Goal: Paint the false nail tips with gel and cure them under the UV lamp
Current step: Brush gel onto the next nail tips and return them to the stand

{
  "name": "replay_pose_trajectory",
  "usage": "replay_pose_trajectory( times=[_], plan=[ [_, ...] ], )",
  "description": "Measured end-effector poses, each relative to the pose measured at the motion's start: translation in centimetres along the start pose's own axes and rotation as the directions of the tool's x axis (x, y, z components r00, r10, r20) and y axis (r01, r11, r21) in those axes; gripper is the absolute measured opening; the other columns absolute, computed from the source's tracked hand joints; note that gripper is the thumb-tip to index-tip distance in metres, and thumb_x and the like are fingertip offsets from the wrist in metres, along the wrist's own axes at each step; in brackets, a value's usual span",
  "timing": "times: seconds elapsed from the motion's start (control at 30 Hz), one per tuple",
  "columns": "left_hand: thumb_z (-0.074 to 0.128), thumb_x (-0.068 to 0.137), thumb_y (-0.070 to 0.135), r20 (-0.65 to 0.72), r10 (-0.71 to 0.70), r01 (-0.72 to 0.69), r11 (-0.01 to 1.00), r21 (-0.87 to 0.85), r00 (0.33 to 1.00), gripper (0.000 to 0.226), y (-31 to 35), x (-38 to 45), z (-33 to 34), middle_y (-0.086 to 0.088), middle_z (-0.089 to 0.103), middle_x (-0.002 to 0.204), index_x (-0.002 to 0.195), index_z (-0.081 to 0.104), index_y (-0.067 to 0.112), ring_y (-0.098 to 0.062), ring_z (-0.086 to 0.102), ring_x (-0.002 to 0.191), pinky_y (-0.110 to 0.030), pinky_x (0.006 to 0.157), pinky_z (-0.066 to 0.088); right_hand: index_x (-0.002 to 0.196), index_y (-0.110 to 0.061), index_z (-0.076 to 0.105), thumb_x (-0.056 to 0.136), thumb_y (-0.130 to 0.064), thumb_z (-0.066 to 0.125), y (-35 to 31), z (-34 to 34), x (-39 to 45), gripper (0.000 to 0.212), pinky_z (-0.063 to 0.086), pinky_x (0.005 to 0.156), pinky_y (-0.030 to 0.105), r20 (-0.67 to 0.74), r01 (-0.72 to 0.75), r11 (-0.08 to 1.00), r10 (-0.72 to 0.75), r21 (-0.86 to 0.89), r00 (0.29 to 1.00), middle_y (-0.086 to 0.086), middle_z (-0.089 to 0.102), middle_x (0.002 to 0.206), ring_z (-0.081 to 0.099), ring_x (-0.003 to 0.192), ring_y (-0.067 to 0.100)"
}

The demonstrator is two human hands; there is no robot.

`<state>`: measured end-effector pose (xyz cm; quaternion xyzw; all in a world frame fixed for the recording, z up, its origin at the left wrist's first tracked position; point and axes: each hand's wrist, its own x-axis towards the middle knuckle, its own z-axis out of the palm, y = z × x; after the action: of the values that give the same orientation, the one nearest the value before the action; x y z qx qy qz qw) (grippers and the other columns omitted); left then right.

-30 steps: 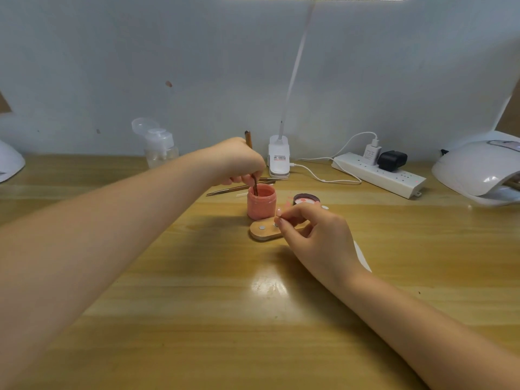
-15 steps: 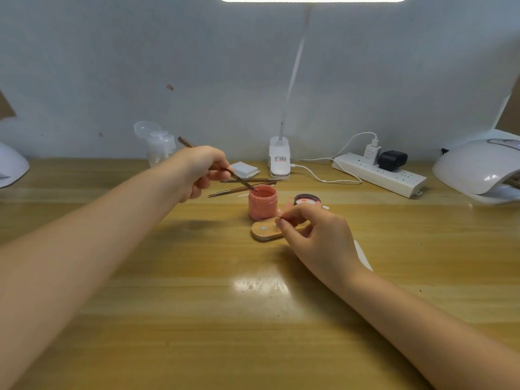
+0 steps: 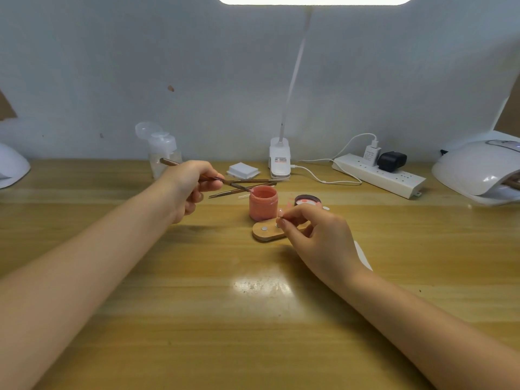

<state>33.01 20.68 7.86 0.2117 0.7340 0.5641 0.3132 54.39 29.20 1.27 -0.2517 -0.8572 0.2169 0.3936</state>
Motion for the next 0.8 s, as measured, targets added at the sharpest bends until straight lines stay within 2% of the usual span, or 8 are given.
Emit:
replay_pose_trajectory(
  times=[0.1,0.2,0.27,0.4,0.47,0.6,0.8],
  plan=[
    [0.059,0.085,0.017,-0.029,0.080,-0.083,0.993,-0.085,0.996,0.013,-0.7,-0.5,-0.4,0.005,0.064,0.060,0.080,0.070,0.015,-0.005,0.032,0.044,-0.014,0.032,0.021,0.095,-0.021,0.073,0.087,-0.024,0.070,0.1,0.0,0.0,0.009,0.050,0.068,0.034,-0.003,-0.004,1.000,0.004,0.002,1.000,-0.010,0.070,0.085,0.058,0.067,0.007],
    [0.058,0.089,0.013,0.020,0.299,-0.285,0.926,-0.248,0.954,0.013,-1.6,-2.0,-0.5,-0.001,0.065,0.064,0.086,0.069,0.007,-0.004,0.035,0.041,-0.015,0.033,0.023,0.094,-0.021,0.073,0.087,-0.026,0.070,0.2,0.0,0.0,0.008,0.050,0.068,0.033,-0.001,-0.025,0.999,0.025,0.025,1.000,-0.011,0.070,0.084,0.058,0.066,0.008],
    [0.058,0.089,0.012,0.052,0.476,-0.446,0.853,-0.272,0.878,0.013,-2.6,-3.6,-0.4,-0.005,0.068,0.068,0.086,0.069,0.007,-0.006,0.038,0.041,-0.015,0.034,0.027,0.094,-0.022,0.073,0.087,-0.027,0.070,0.2,0.0,0.1,0.009,0.049,0.068,0.031,0.007,-0.033,0.999,0.032,0.030,0.999,-0.012,0.069,0.084,0.058,0.067,0.007],
    [0.061,0.083,0.022,0.122,0.713,-0.710,0.700,-0.071,0.691,0.011,-5.1,-6.6,0.5,0.000,0.070,0.071,0.089,0.068,0.017,-0.012,0.053,0.051,-0.019,0.043,0.040,0.094,-0.022,0.073,0.087,-0.027,0.070,0.2,-0.1,0.1,0.009,0.050,0.067,0.030,0.013,-0.041,0.998,0.040,0.042,0.999,-0.013,0.068,0.083,0.059,0.066,0.007],
    [0.060,0.082,0.029,0.148,0.762,-0.771,0.636,0.014,0.631,0.015,-6.1,-7.6,1.1,0.001,0.072,0.080,0.093,0.068,0.022,-0.006,0.060,0.061,-0.018,0.050,0.045,0.094,-0.021,0.073,0.087,-0.026,0.070,0.2,-0.2,0.0,0.010,0.050,0.067,0.032,0.012,-0.038,0.998,0.038,0.053,0.999,-0.011,0.069,0.083,0.059,0.065,0.008],
    [0.057,0.084,0.030,0.179,0.825,-0.843,0.515,0.156,0.537,0.022,-6.8,-8.5,1.9,0.004,0.071,0.085,0.100,0.067,0.021,-0.016,0.069,0.080,-0.031,0.066,0.055,0.094,-0.020,0.073,0.087,-0.025,0.070,0.1,-0.2,-0.1,0.010,0.050,0.066,0.033,0.002,-0.028,0.998,0.028,0.063,1.000,-0.010,0.069,0.082,0.057,0.063,0.007],
    [0.055,0.082,0.031,0.219,0.824,-0.852,0.499,0.156,0.523,0.020,-6.7,-8.9,1.9,0.003,0.071,0.080,0.094,0.069,0.022,-0.019,0.068,0.076,-0.040,0.064,0.053,0.095,-0.020,0.074,0.087,-0.026,0.070,-0.1,-0.4,-0.1,0.011,0.051,0.066,0.032,0.011,-0.037,0.997,0.037,0.064,0.999,-0.012,0.067,0.082,0.057,0.062,0.006]
  ],
)
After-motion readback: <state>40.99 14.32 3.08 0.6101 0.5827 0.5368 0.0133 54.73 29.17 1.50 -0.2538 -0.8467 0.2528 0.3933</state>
